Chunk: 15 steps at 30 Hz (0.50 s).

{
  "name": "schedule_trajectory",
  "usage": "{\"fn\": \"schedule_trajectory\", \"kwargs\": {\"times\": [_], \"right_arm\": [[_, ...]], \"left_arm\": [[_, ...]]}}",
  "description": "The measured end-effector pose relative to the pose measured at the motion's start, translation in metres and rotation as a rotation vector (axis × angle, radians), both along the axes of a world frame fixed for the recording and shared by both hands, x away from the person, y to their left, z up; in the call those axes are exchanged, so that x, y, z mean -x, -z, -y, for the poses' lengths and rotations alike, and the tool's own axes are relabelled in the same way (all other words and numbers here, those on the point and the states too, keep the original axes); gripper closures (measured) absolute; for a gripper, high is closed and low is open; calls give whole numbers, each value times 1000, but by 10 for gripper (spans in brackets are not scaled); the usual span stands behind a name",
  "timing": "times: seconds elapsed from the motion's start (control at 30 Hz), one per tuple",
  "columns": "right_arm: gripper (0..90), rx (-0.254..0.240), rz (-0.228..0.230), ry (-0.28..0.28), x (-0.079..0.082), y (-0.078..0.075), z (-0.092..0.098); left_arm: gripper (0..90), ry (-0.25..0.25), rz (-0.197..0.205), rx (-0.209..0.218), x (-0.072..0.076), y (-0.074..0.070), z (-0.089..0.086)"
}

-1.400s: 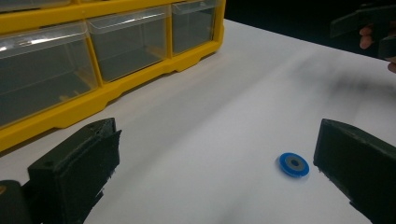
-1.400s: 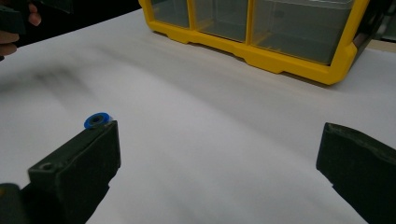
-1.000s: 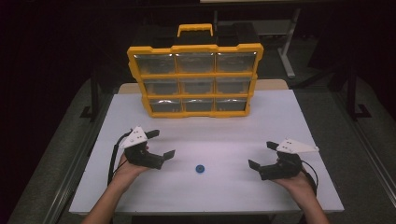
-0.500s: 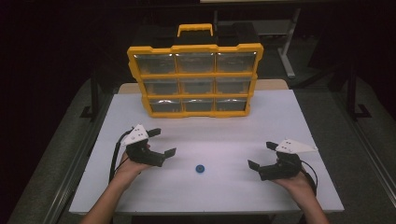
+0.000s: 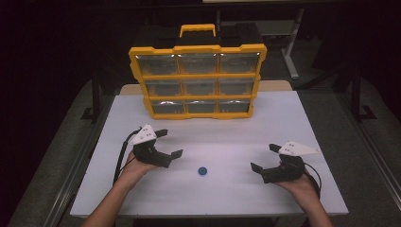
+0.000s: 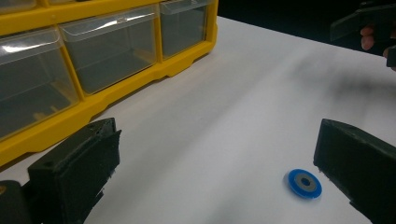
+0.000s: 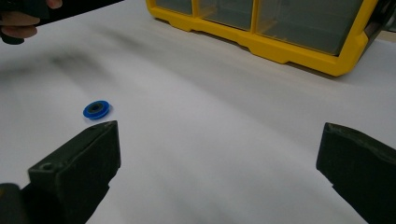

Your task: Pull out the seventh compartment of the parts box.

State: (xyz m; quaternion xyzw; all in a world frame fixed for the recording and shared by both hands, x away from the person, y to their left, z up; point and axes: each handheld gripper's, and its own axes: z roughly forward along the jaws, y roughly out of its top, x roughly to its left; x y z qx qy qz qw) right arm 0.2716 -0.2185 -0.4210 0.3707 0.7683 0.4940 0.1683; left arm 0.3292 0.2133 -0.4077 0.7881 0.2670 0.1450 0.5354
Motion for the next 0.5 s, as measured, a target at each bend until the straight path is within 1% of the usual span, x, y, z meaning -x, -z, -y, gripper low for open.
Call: {"fn": "schedule_trajectory", "kwargs": {"times": [0.23,0.33,0.4,0.5], "right_arm": [[0,0,4,-3,0,0,0],[0,1,2,-3,0,0,0],[0,0,3,-5,0,0,0],[0,1,3,-5,0,0,-1]], "left_arm": [[2,1,17,0,-1,-1,4],[2,0,13,3,-2,1,6],[2,3,11,-5,-2,1,6],[2,2,14,3,-3,2,7]]}}
